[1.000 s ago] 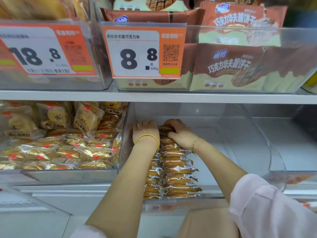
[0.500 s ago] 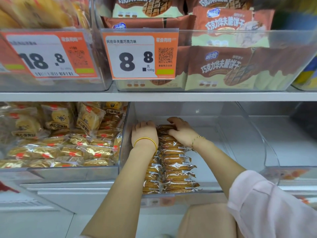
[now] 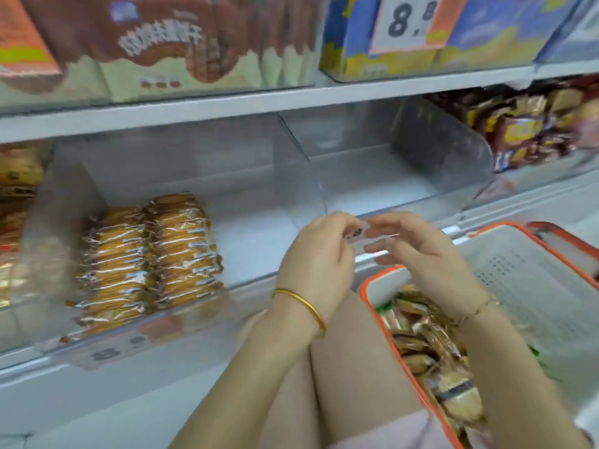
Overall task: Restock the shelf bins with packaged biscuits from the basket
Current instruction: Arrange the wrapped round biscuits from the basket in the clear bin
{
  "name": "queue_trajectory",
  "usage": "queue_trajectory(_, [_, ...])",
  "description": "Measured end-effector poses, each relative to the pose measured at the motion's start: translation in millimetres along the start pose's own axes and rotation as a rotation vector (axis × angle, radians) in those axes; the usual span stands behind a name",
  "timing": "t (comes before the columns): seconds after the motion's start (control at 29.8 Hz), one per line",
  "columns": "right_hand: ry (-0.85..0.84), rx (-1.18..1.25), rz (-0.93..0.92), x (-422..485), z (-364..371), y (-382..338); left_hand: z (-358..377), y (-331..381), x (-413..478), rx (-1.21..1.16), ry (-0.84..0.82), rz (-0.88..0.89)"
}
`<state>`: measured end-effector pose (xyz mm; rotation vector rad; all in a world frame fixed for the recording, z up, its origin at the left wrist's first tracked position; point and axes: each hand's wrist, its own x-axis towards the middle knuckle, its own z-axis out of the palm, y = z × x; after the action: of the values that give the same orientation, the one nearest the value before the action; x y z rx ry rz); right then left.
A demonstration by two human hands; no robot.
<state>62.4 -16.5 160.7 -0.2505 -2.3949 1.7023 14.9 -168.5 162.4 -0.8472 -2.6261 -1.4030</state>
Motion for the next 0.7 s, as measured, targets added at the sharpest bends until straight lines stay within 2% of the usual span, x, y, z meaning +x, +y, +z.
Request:
queue_trajectory(0.07, [0.091, -0.069, 0.161, -21, -47, 42, 57, 11, 2, -0.035, -0.219, -0.014])
queue_trajectory(0.17, [0.149, -0.337, 0.351, -44, -100, 109, 141, 14, 4, 0.014, -0.54, -0.071])
queue_trajectory(0.27, [0.107, -0.465, 0.5, -64, -124, 153, 207, 4, 3, 0.179, -0.719, -0.099])
queue_trajectory(0.37, [0.011, -0.642, 0.561, -73, -121, 183, 244, -6, -4, 0.418, -0.904, -0.088])
queue_trajectory(0.47, [-0.061, -0.702, 0.538, -67, -103, 204, 261, -19, -12, 0.678, -1.151, -0.049])
queue_trajectory(0.6, [-0.262, -0.945, 0.637, -54, -79, 222, 265, -27, -15, 0.768, -1.246, -0.011])
queue_trajectory(0.7, [-0.219, -1.075, 0.64, -50, -72, 225, 260, -25, -14, 0.78, -1.183, -0.01])
